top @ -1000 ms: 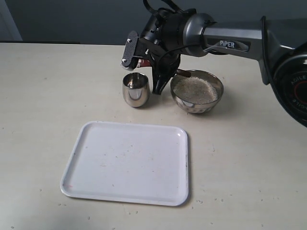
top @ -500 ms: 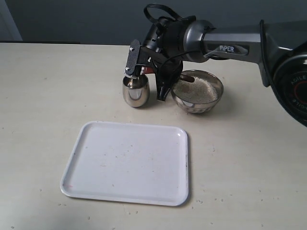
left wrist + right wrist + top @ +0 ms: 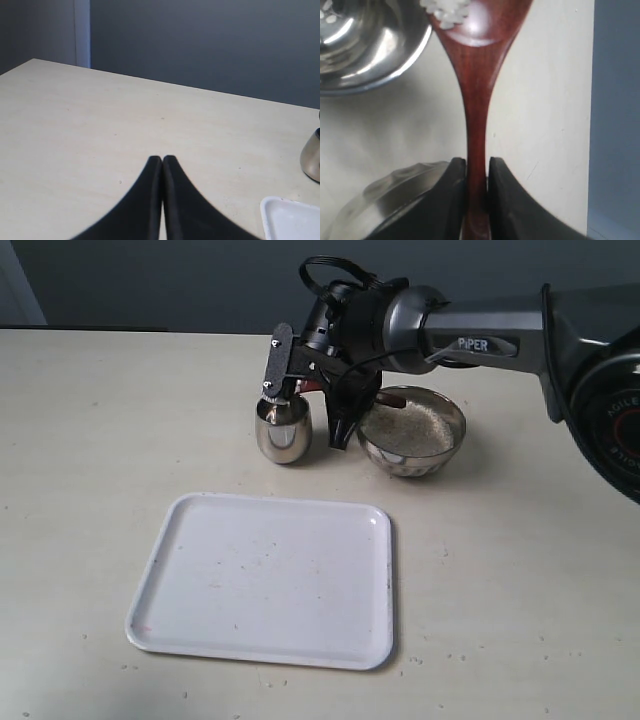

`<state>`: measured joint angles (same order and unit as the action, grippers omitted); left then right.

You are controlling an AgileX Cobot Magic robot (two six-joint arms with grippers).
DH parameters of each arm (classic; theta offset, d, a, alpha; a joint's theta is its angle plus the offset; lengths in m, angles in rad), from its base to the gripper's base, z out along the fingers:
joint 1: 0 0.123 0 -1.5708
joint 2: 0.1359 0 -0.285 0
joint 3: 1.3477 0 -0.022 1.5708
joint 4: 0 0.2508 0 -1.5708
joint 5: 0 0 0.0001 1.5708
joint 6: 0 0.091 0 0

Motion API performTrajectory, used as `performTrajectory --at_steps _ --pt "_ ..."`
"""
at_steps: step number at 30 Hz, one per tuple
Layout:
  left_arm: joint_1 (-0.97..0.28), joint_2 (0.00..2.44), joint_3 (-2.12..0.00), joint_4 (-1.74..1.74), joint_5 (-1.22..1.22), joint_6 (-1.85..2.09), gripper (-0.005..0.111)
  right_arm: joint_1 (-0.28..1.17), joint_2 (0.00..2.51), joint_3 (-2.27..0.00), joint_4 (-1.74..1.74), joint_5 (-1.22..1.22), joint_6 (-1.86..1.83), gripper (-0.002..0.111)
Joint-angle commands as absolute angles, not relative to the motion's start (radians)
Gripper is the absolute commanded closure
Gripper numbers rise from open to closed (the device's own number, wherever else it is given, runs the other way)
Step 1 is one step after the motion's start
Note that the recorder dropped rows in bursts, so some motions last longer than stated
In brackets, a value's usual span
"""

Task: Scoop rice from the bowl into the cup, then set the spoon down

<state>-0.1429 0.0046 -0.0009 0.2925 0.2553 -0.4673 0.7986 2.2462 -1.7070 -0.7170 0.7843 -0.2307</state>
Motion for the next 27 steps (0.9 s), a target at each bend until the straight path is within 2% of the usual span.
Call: performTrajectory --at_steps 1,27 --pt "-0.141 0.0 0.0 0.293 0.248 -0.467 0.106 0.798 2.243 -1.702 -0.73 0.785 -0.225 0.109" --pt "-0.141 0.0 0.0 0.293 0.248 -0.467 0.106 0.839 2.225 -1.698 -0.85 0.855 -0.119 0.109"
